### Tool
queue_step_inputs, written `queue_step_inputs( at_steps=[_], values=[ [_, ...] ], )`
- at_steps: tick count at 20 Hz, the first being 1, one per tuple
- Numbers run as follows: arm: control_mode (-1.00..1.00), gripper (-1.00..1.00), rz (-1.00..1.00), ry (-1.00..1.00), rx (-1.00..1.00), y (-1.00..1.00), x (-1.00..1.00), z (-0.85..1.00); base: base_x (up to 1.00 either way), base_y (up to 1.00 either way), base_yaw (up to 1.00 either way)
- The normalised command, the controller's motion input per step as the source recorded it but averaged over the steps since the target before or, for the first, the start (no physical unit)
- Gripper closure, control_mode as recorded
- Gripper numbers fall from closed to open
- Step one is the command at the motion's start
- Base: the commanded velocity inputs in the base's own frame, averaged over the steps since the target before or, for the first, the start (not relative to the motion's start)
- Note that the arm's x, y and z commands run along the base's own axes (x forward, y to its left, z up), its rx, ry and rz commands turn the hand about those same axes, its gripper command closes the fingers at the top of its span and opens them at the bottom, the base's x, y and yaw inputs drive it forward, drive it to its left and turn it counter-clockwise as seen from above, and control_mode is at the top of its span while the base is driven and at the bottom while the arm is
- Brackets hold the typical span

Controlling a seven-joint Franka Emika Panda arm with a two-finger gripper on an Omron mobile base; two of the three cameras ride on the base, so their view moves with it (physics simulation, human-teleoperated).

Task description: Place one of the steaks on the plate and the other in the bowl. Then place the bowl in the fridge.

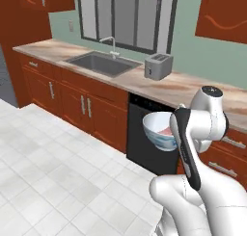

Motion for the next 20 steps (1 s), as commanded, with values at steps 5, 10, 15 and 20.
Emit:
queue_step_inputs(
  at_steps=[5, 10, 15, 20],
  values=[
    [1.0, 1.0, 0.0, 0.0, 0.0, 0.0, 0.0, 0.0, 0.62, 1.0, 0.1],
    [1.0, 1.0, 0.0, 0.0, 0.0, 0.0, 0.0, 0.0, 0.39, 1.0, 0.01],
    [1.0, 1.0, 0.0, 0.0, 0.0, 0.0, 0.0, 0.0, 0.23, 1.0, 0.0],
    [1.0, 1.0, 0.0, 0.0, 0.0, 0.0, 0.0, 0.0, 0.33, 1.0, -0.02]
  ],
)
